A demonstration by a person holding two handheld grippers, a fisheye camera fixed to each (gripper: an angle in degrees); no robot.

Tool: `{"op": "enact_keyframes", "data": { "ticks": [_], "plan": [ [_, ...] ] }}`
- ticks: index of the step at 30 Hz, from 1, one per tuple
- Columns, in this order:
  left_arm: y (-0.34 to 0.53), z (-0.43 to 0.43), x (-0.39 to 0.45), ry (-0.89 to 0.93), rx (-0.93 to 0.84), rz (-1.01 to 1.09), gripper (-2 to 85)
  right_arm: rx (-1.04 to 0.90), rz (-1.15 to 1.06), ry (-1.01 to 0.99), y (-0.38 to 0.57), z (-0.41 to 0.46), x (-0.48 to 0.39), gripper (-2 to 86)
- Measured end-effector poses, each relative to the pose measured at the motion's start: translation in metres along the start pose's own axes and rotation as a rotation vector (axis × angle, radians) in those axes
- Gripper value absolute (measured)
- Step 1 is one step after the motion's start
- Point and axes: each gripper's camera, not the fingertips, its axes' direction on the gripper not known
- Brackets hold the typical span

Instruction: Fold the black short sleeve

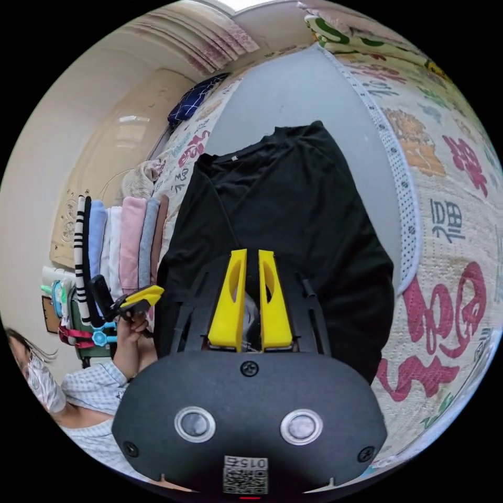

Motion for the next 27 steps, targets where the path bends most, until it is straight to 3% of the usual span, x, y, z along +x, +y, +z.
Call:
{"op": "enact_keyframes", "data": {
  "ticks": [14, 17, 27],
  "plan": [
    [0.001, -0.015, -0.041, -0.043, 0.161, -0.177, 9.1, -0.020, -0.154, 0.037, -0.128, 0.176, -0.125, 9.6],
    [-0.001, -0.017, -0.039, -0.071, 0.156, -0.157, 9.1, -0.003, -0.142, 0.136, -0.142, 0.203, -0.138, 7.1],
    [-0.003, -0.042, -0.020, -0.206, 0.204, -0.135, 9.1, 0.028, -0.154, 0.134, -0.176, 0.242, -0.185, 1.1]
  ]
}}
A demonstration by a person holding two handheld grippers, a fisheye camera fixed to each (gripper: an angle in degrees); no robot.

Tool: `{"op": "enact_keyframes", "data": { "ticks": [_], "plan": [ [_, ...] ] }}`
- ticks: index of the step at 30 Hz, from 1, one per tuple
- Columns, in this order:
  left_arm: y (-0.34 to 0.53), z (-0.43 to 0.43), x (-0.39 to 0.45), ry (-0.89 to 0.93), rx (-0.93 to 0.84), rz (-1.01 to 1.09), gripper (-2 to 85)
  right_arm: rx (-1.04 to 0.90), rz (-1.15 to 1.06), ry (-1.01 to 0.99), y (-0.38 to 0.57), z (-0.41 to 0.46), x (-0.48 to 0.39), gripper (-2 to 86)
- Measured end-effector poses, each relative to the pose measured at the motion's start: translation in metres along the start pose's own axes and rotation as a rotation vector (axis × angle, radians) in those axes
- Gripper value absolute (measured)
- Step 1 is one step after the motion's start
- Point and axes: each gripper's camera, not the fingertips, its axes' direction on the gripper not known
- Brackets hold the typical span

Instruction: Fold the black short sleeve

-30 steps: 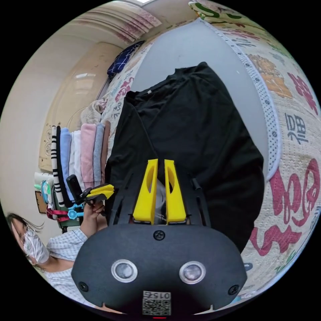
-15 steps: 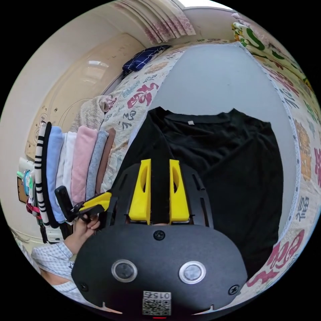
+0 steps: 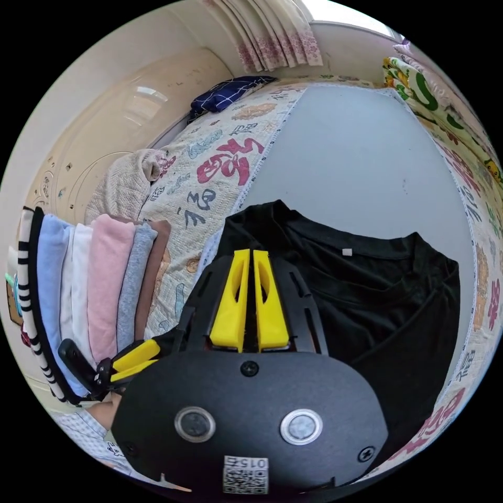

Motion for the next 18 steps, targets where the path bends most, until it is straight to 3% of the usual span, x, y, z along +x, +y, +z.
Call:
{"op": "enact_keyframes", "data": {
  "ticks": [7, 10, 13, 18],
  "plan": [
    [0.012, -0.016, 0.032, 0.079, -0.062, 0.019, 7.7, 0.045, 0.025, -0.012, 0.018, -0.053, 0.047, 3.7],
    [0.035, -0.036, 0.078, 0.144, -0.039, 0.146, 6.2, 0.103, 0.086, 0.027, 0.036, -0.097, 0.096, 4.2],
    [0.012, -0.052, 0.126, 0.093, 0.040, 0.331, 6.9, 0.155, 0.162, 0.039, 0.052, -0.137, 0.146, 5.1],
    [-0.086, -0.020, 0.129, -0.062, 0.055, 0.211, 8.8, 0.163, 0.177, 0.133, 0.052, -0.159, 0.176, 7.4]
  ]
}}
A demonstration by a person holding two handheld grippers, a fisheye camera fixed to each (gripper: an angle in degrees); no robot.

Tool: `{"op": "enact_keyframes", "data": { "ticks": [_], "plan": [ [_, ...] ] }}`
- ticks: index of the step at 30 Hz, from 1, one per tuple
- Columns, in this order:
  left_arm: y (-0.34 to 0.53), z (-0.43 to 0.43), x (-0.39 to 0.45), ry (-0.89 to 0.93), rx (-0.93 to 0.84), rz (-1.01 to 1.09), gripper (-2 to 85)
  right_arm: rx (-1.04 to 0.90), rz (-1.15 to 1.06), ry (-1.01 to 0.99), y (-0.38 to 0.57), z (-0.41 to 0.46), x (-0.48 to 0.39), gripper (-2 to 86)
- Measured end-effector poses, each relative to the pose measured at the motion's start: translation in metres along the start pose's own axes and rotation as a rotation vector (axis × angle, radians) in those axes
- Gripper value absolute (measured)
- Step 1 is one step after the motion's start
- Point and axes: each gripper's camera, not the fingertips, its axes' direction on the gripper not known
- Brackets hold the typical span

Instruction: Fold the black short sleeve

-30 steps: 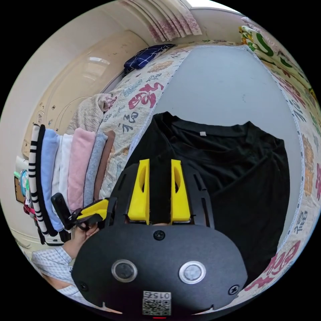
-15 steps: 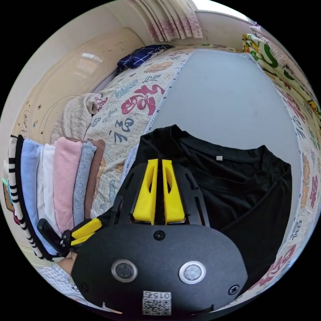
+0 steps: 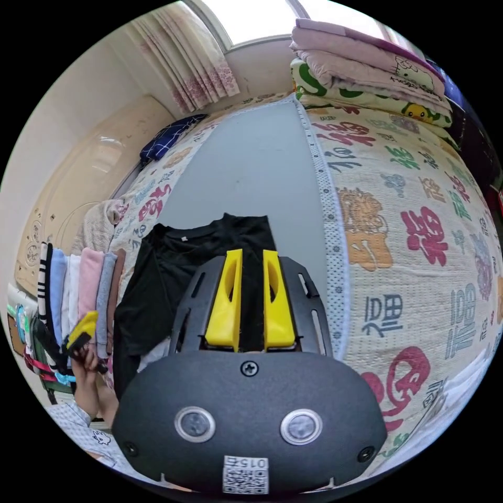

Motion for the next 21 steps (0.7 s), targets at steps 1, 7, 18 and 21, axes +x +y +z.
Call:
{"op": "enact_keyframes", "data": {
  "ticks": [1, 7, 18, 21],
  "plan": [
    [-0.026, 0.018, -0.008, -0.028, -0.019, -0.002, 9.1, -0.011, -0.005, 0.008, -0.005, 0.003, -0.001, 8.3],
    [-0.119, 0.094, -0.037, -0.171, -0.133, -0.006, 12.2, -0.020, -0.005, -0.074, -0.041, 0.019, -0.017, 11.2],
    [-0.172, 0.160, -0.003, -0.319, -0.298, 0.264, 11.6, -0.074, -0.031, -0.023, -0.099, 0.022, -0.085, 9.1],
    [-0.178, 0.159, 0.007, -0.368, -0.306, 0.334, 5.4, -0.088, -0.047, -0.002, -0.104, 0.011, -0.099, 5.2]
  ]
}}
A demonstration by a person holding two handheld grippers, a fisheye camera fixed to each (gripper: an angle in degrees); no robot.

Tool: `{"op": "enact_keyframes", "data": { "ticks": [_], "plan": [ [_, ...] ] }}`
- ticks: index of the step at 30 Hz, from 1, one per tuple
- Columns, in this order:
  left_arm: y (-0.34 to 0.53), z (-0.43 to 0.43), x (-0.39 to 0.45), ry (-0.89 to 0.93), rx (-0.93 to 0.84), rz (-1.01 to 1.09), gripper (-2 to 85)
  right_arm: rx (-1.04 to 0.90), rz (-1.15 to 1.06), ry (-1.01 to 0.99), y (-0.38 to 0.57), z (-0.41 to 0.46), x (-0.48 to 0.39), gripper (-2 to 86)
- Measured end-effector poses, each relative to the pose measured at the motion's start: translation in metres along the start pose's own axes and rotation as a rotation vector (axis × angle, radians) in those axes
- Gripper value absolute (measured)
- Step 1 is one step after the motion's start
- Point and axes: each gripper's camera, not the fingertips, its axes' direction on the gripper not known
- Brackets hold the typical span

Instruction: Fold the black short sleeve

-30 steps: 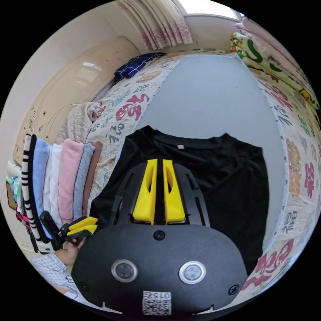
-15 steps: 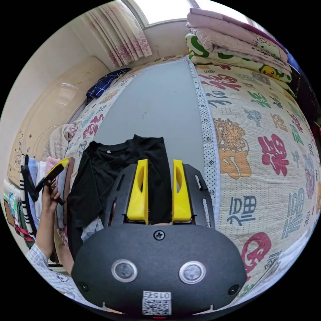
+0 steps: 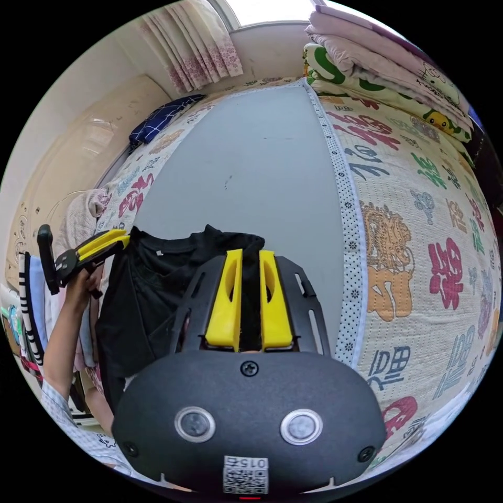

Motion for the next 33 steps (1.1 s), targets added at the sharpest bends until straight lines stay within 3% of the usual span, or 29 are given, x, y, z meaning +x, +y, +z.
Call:
{"op": "enact_keyframes", "data": {
  "ticks": [6, 12, 16, 24, 27, 33],
  "plan": [
    [-0.005, -0.022, -0.027, 0.040, 0.064, -0.081, 0.7, 0.053, 0.063, -0.013, -0.002, -0.044, -0.016, 0.1],
    [-0.008, 0.001, -0.048, 0.208, -0.006, -0.089, 8.7, 0.051, 0.059, -0.052, -0.007, -0.082, -0.038, -0.5],
    [0.000, 0.013, -0.052, 0.208, -0.007, -0.079, 8.7, 0.040, 0.044, -0.037, -0.012, -0.102, -0.062, -0.5],
    [0.007, 0.008, -0.055, 0.194, 0.031, -0.012, 1.1, 0.071, 0.049, -0.040, -0.015, -0.158, -0.096, -0.3],
    [0.007, -0.014, -0.074, 0.221, 0.103, -0.087, 0.4, 0.142, 0.030, 0.029, -0.015, -0.206, -0.115, -0.2],
    [0.027, -0.085, -0.086, 0.293, 0.291, -0.179, 0.1, 0.270, 0.061, -0.067, 0.002, -0.337, -0.139, -0.2]
  ]
}}
